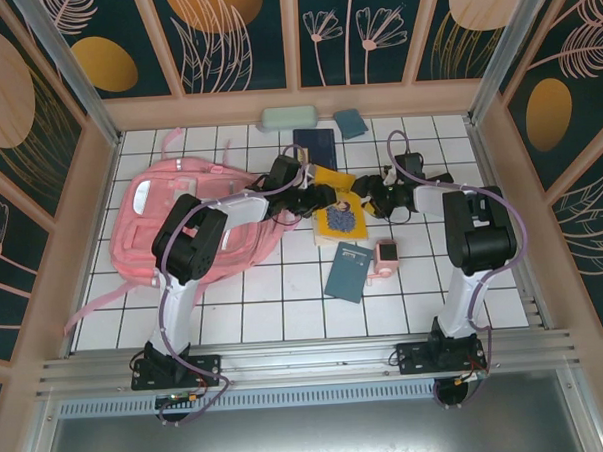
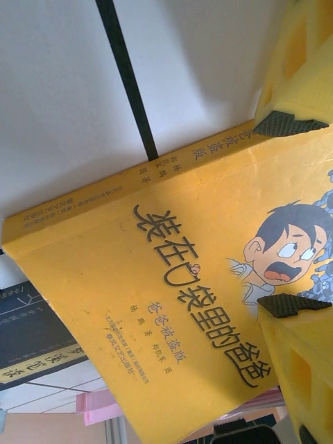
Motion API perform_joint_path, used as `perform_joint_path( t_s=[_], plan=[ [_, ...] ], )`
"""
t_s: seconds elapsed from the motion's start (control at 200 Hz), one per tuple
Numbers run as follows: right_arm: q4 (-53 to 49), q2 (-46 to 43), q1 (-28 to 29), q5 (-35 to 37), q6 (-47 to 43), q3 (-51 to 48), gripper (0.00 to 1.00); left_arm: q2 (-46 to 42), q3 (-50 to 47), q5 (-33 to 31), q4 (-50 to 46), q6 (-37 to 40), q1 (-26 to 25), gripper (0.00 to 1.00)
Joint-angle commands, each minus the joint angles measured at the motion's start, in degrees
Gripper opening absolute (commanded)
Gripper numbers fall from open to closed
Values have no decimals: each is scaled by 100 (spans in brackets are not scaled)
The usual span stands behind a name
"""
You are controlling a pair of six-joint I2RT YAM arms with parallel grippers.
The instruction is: Pack books, pencil case, and school supplies into a backpack
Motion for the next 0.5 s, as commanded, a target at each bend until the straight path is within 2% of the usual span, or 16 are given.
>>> perform_joint_path(
  t_s=[0.0,0.07,0.165,0.315,0.495],
  plan=[
    [275,99,59,-288,149,61,63,309,-120,301,72,-44,3,34],
    [239,85,53,-269,153,74,63,368,-115,430,170,-91,4,19],
    [99,26,31,-161,85,90,63,252,-120,526,255,-29,3,9],
    [-184,-87,-16,124,-92,110,65,-75,-116,599,250,152,39,3],
    [-81,-58,-115,6,-49,1,70,-448,-247,754,502,139,144,1]
  ],
)
